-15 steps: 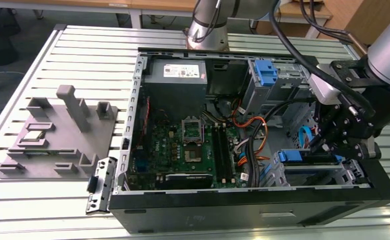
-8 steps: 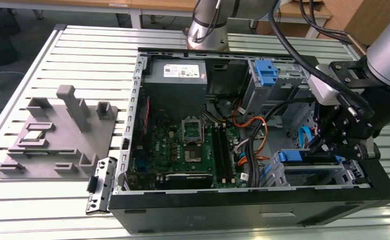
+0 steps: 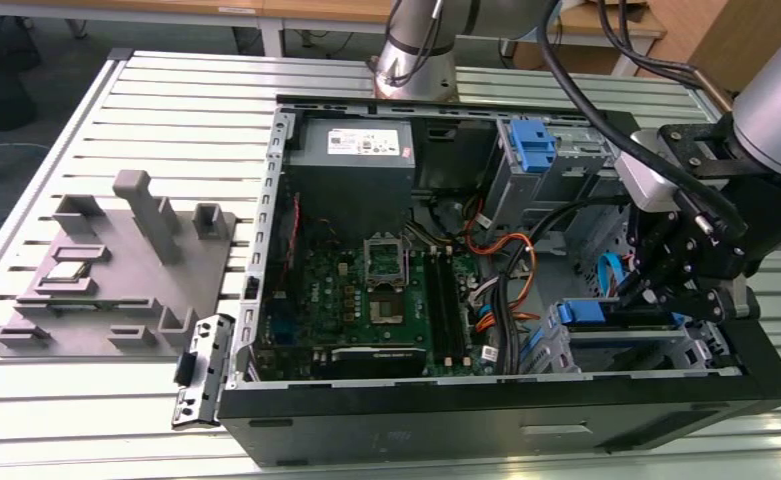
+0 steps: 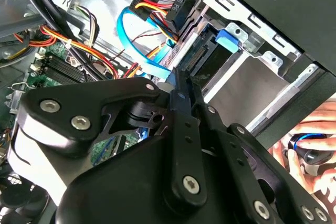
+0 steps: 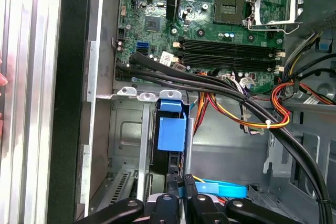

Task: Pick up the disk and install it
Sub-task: 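Insert the first disk wire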

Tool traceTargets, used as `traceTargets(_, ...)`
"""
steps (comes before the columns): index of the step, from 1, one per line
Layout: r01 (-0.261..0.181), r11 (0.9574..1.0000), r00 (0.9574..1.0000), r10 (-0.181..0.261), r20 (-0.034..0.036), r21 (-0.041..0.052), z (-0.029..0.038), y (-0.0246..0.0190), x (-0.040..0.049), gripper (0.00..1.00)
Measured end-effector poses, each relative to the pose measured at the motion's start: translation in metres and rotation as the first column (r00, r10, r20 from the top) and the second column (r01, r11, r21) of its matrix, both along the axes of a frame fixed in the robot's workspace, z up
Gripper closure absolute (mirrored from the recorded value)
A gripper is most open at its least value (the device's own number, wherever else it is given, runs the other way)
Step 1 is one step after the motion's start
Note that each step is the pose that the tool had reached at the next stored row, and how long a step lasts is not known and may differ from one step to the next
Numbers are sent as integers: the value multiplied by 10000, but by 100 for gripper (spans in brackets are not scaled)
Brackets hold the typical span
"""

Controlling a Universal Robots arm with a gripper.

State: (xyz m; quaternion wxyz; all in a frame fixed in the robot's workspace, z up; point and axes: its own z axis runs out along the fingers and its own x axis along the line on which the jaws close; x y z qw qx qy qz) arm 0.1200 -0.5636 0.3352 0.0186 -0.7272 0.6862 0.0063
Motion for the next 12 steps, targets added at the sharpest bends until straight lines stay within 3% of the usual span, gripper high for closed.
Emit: traceTargets(12, 0, 10000, 10000, 0, 13, -1, -45, -4, 0, 84)
